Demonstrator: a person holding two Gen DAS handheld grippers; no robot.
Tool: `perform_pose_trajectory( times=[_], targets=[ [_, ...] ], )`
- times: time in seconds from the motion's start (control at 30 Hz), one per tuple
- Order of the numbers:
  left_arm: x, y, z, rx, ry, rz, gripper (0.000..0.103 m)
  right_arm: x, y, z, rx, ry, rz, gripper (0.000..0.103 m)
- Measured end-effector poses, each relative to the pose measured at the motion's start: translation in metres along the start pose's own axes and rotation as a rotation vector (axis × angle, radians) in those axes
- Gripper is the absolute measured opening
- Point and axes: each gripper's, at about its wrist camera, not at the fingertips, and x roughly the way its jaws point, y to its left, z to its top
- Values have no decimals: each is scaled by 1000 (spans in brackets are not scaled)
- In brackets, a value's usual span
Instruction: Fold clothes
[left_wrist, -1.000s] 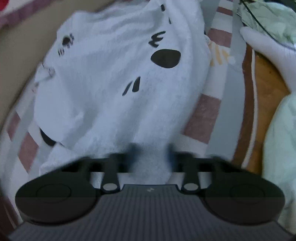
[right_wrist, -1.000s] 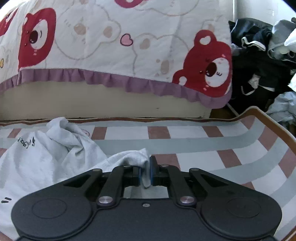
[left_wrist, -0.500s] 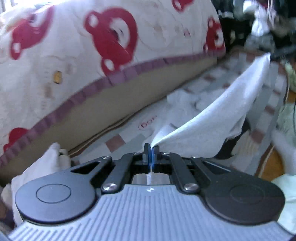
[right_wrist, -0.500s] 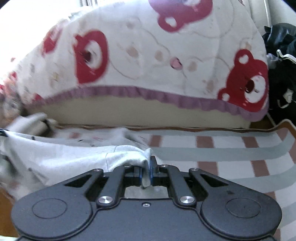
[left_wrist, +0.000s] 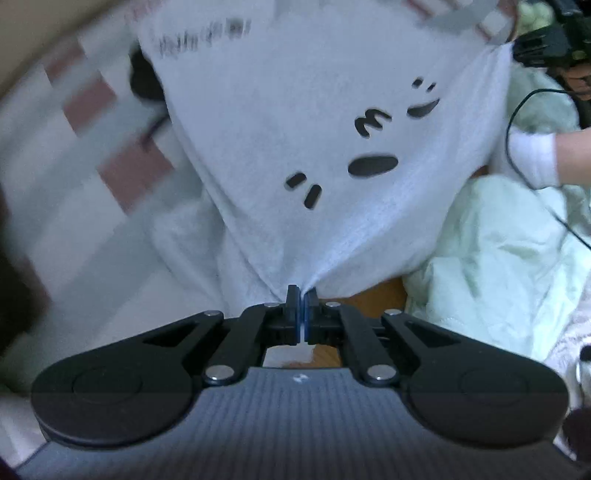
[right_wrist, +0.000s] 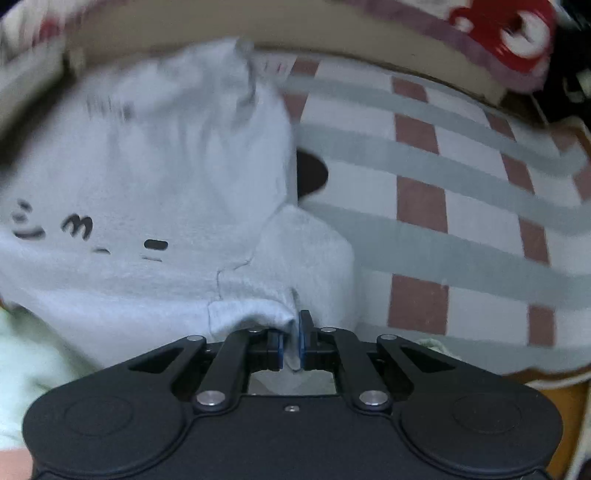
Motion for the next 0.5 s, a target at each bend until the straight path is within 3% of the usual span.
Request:
perform_pose_trajectory(
  times=[0.03,0.07,0.13,0.17,0.2,0.27,0.43,0.5],
  targets=[
    [7,0,1,2,14,-3,3,1,0,3,17,11,-12,21],
    [13,1,3,3,29,-6,8,-2,-2,6,49,23,-15,25],
    [5,3,4,0,-16,8,24,-16,-7,13,105,35,-15,40],
    [0,4,5,-3,-43,16,43,-28,-10,17,115,19,-5,43],
    [-5,5,6,-5,-69,24,55,-40,-14,21,121,-2,8,50],
    [-16,13,10,-51,-122,31,66,-61,-18,32,137,-43,41,55],
    [-43,39,31,-184,-224,83,69,-103,-9,73,186,-152,166,53],
    [-55,53,45,-264,-251,120,69,-113,-1,101,256,-105,219,48]
  ],
)
